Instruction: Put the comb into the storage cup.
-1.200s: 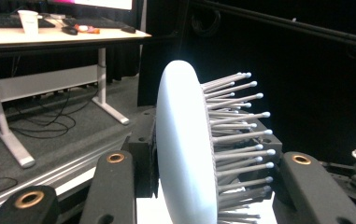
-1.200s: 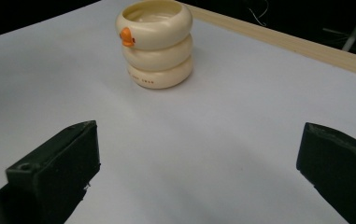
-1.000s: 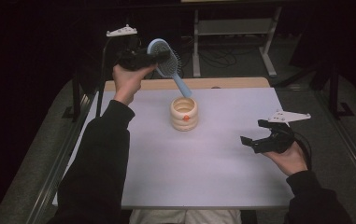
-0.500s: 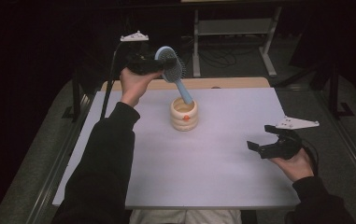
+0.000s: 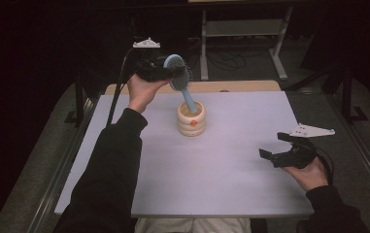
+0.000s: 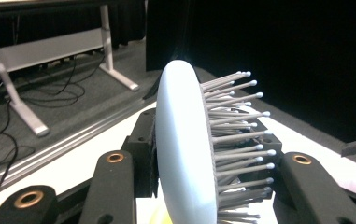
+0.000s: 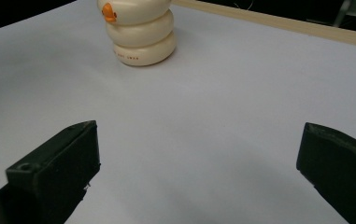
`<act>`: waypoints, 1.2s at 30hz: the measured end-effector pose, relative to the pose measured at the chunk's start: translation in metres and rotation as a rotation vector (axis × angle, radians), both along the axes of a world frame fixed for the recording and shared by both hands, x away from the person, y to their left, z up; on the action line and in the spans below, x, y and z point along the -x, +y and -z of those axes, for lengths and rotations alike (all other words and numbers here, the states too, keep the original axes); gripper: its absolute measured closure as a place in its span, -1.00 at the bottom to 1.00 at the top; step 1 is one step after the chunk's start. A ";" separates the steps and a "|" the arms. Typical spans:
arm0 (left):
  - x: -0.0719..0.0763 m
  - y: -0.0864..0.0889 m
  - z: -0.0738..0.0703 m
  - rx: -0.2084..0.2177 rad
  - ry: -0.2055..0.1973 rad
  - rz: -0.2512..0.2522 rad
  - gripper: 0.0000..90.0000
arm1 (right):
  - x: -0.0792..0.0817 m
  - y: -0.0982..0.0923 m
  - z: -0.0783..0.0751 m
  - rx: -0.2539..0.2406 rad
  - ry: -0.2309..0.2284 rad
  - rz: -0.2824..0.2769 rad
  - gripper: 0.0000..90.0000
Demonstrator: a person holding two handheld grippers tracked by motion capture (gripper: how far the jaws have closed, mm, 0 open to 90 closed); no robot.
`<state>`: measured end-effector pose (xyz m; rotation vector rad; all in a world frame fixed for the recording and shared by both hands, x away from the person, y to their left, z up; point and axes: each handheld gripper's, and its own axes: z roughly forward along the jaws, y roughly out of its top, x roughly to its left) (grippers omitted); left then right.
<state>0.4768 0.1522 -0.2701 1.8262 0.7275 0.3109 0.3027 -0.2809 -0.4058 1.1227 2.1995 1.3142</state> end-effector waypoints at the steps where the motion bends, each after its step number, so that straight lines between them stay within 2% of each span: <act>1: 0.000 0.000 0.002 0.003 0.005 -0.002 0.22 | 0.000 0.000 0.000 0.001 0.001 0.000 -1.00; 5: -0.001 -0.002 0.009 -0.016 0.010 0.002 0.22 | 0.000 0.002 0.001 0.005 0.005 0.000 -1.00; 9: -0.002 -0.002 0.016 -0.003 0.019 -0.002 0.22 | 0.001 0.002 0.003 0.010 0.006 -0.002 -1.00; 21: -0.003 -0.008 0.028 -0.023 0.036 0.019 0.22 | 0.002 0.002 0.008 0.016 0.013 0.006 -1.00; 27: -0.005 -0.008 0.039 -0.005 0.047 0.011 0.22 | 0.004 -0.001 0.007 0.005 -0.002 0.018 -1.00; 32: -0.005 -0.006 0.051 0.015 0.059 0.007 0.21 | 0.004 -0.001 0.008 0.006 0.004 0.018 -1.00; 36: -0.006 -0.006 0.058 0.012 0.066 -0.008 0.20 | 0.004 0.000 0.009 0.007 0.006 0.019 -1.00</act>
